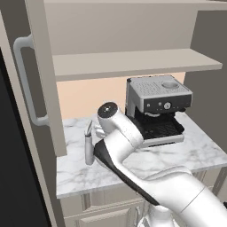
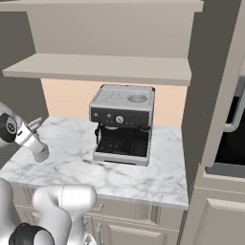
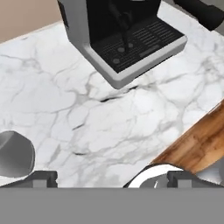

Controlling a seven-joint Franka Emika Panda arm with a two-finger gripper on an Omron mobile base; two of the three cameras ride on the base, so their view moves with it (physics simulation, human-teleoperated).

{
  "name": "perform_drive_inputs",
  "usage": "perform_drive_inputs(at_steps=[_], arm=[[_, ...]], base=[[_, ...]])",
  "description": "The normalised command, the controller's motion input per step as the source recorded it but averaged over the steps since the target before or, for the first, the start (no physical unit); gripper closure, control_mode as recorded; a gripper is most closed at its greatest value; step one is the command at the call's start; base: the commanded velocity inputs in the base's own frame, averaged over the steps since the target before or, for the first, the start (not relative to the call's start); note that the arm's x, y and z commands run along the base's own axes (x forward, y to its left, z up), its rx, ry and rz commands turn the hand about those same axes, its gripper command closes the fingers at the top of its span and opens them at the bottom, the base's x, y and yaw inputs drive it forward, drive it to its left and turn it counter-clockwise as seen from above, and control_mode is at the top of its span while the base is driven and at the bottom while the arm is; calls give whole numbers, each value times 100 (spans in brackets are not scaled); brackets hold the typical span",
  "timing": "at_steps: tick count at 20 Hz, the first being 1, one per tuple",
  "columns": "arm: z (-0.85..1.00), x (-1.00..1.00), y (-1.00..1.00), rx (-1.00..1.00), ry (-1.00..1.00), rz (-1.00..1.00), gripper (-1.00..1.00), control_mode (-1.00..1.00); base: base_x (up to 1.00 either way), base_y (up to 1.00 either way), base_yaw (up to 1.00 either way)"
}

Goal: Move the cutting board and knife to the sink. Then move spray from the cabinet to the counter.

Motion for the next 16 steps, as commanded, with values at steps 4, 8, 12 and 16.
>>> perform_drive_inputs(at_steps=[4, 8, 12, 16], arm=[[31, -22, -54, -7, 14, 0, -100, -100], [25, -17, -59, -8, 8, 0, -100, -100], [14, -22, -65, -4, 2, 17, -100, -100], [4, -45, -50, 0, -3, 43, -100, -100]], base=[[0, 0, 0], [0, 0, 0], [0, 0, 0], [0, 0, 0]])
